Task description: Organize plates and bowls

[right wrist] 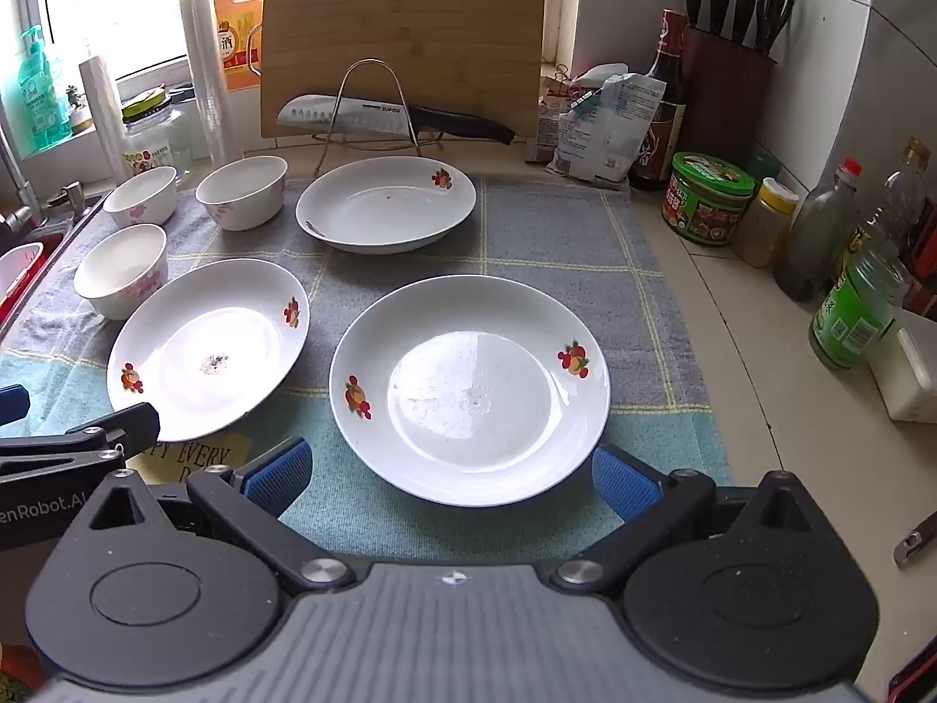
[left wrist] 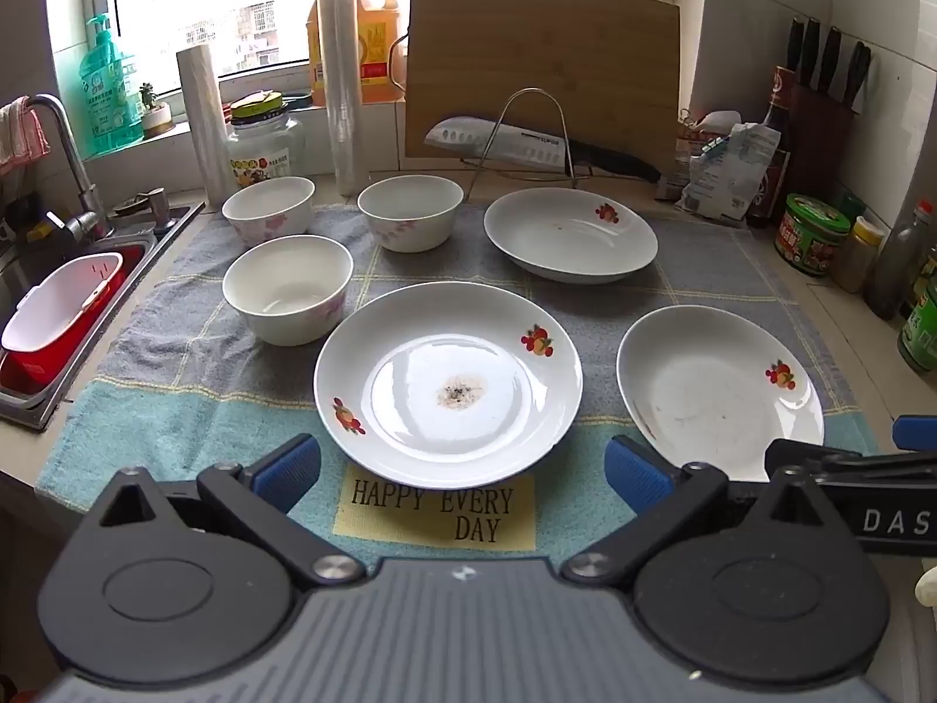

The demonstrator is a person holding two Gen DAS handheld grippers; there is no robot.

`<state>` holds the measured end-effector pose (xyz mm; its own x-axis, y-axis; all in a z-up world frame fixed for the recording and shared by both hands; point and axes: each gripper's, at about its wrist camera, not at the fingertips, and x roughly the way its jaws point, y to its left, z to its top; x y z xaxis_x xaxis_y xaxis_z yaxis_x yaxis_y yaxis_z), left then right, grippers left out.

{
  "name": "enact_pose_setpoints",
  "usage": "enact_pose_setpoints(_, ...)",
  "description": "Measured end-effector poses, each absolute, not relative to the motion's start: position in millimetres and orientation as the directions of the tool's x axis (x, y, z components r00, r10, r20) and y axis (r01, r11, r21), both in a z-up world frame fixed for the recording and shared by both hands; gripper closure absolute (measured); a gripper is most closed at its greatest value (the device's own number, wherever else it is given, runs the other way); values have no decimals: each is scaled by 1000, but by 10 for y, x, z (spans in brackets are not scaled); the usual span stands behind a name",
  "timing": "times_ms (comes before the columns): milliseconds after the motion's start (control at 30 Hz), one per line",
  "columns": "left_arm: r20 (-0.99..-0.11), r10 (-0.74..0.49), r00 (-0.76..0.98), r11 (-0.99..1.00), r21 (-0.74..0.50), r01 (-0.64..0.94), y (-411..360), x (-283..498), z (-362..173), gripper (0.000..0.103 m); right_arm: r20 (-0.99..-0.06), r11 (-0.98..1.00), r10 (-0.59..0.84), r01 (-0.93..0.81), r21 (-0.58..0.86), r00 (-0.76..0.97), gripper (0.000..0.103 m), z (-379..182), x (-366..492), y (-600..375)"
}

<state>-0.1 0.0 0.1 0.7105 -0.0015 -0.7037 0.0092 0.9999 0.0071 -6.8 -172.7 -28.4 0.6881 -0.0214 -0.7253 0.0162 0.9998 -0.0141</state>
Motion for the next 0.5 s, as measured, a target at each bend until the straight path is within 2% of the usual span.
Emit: enact_pose_setpoints(500,-701,-3,713,1000,5,9,-11,-16,36,1,-717,1000,-17,11,-12,697,0,-239,-51,-1773)
